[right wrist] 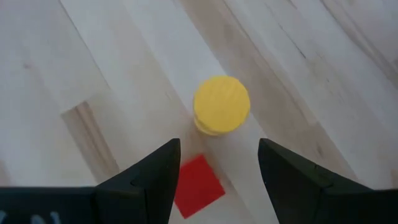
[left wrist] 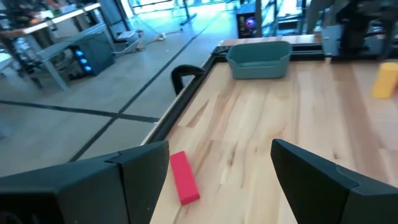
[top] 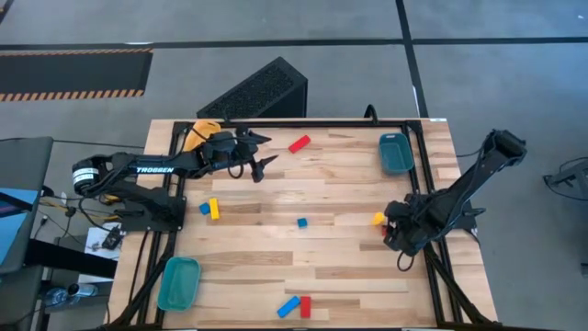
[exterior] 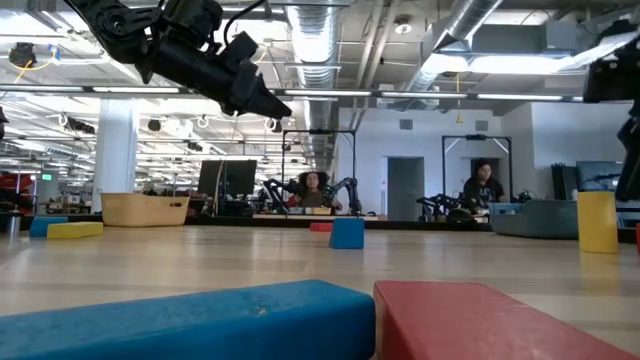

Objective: Sort & place blocks by color
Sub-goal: Put the right yellow block into the yellow bin

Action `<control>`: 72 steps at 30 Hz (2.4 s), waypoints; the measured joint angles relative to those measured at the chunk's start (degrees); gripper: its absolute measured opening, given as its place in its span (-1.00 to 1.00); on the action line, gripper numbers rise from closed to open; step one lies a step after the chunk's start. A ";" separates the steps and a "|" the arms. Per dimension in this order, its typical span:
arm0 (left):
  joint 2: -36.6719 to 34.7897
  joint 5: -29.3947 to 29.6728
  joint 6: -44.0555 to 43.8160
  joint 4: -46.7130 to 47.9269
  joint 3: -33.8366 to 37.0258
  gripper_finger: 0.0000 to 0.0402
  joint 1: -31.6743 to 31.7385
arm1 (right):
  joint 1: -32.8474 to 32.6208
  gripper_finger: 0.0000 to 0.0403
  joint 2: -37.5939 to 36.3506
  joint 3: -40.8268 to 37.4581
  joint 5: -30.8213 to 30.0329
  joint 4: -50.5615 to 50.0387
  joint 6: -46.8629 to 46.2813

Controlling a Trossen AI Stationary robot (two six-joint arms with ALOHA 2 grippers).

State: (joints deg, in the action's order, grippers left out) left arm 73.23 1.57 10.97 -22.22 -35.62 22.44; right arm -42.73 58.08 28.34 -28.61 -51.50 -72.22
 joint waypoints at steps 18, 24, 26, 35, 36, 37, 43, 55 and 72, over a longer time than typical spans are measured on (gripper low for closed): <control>0.00 -1.27 -6.79 -3.83 0.02 0.36 -0.02 | 2.66 0.19 -0.02 -10.15 -6.47 18.70 12.32; 0.00 0.46 -13.27 -6.75 0.04 0.36 -0.02 | 3.53 0.04 -0.02 -10.19 -6.54 20.61 16.99; 0.00 0.63 -13.91 -7.20 0.03 0.36 -0.01 | 3.54 -0.11 -0.02 -10.19 -6.56 21.25 18.09; 4.49 3.30 -22.02 -14.10 0.04 0.36 -0.20 | 4.11 -0.40 -0.83 -10.17 -14.58 22.97 26.35; 6.18 3.29 -23.34 -16.84 0.04 0.36 -0.20 | 4.83 -0.40 -1.04 -10.17 -17.54 23.64 28.30; 8.03 2.97 -24.90 -19.96 0.04 0.36 -0.19 | 5.76 -0.40 -1.28 -10.17 -20.55 24.97 29.61; 18.48 -2.34 -37.66 -32.30 -2.30 0.36 0.62 | 13.61 -0.40 -2.51 -10.14 -25.34 42.53 41.55; 25.35 -18.83 -34.99 -32.04 -11.74 0.36 0.22 | 29.78 -0.37 -2.51 -10.14 -12.74 74.44 74.52; 25.27 -19.99 -7.70 -31.60 -13.75 0.36 -4.16 | 53.67 -0.37 -2.37 -7.59 19.62 93.21 67.72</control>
State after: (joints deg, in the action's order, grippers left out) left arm 98.50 -18.42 3.27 -53.81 -49.36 18.28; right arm 10.94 55.71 20.75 -9.00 41.71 -4.49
